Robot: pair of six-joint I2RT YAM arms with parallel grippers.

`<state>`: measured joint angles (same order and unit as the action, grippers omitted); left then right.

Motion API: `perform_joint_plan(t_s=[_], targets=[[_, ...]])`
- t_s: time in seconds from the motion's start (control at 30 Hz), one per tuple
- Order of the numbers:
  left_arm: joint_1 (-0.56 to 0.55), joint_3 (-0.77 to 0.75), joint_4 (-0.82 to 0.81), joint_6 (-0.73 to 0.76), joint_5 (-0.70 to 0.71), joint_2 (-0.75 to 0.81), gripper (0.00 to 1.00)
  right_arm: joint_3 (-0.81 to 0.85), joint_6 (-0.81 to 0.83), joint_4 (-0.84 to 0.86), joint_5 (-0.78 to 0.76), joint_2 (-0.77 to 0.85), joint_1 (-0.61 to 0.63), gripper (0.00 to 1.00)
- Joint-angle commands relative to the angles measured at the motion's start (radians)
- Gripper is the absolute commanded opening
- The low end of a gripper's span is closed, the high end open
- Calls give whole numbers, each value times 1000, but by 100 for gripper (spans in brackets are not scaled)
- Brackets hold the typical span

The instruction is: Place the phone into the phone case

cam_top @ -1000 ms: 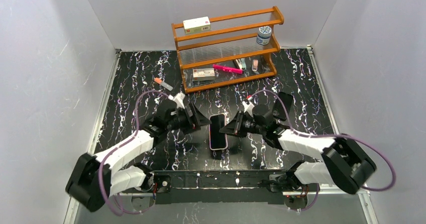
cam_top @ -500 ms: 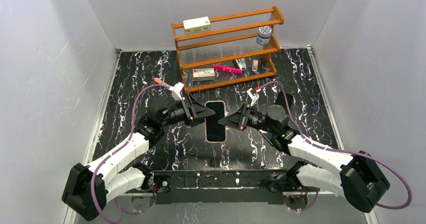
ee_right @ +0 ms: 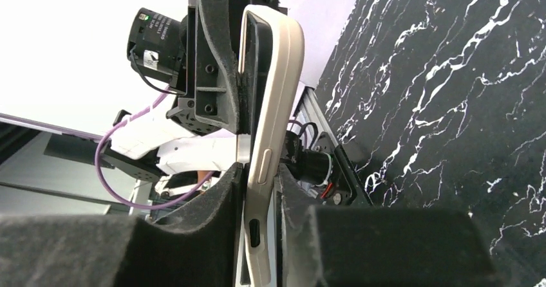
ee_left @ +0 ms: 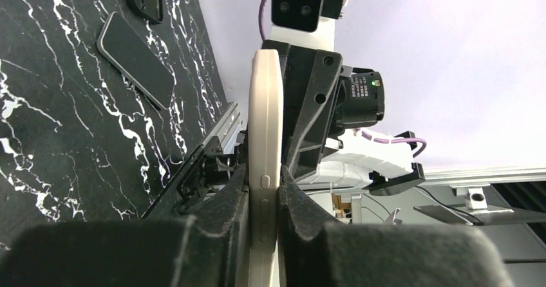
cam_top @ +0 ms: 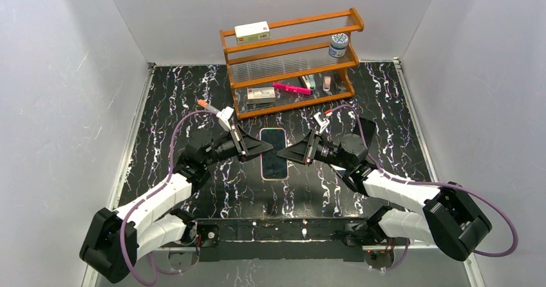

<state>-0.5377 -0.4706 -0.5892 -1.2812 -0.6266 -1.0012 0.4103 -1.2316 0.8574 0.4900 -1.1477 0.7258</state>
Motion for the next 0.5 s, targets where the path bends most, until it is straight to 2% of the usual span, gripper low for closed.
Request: perform_joint_plan(t_s=[0.0, 0.03, 0.1, 0.17, 0.23, 0.3, 0.37, 0.4, 0.47], targets=[[-10, 9, -117, -54, -3, 20, 0, 0, 26, 90, 38, -10, 6, 40], [-11, 10, -120, -49, 8, 23, 0, -15, 25, 83, 44, -2, 6, 48], [-10, 4, -126, -31, 21, 27, 0, -42, 26, 65, 48, 22, 6, 58], [-10, -4, -135, -16, 29, 25, 0, -56, 33, 22, 55, 42, 5, 64], [-10, -11, -139, -1, 31, 19, 0, -74, 31, 18, 76, 55, 6, 66], [-10, -17, -139, 14, 29, 7, 0, -89, 16, 11, 87, 65, 6, 63], [-10, -21, -140, 34, 21, -11, 0, -102, -1, 8, 88, 79, 6, 57], [-10, -19, -140, 52, 21, -19, 0, -108, -12, 2, 80, 90, 6, 51], [-10, -14, -123, 95, 13, -41, 0, -115, -41, -48, 38, 120, 6, 33]])
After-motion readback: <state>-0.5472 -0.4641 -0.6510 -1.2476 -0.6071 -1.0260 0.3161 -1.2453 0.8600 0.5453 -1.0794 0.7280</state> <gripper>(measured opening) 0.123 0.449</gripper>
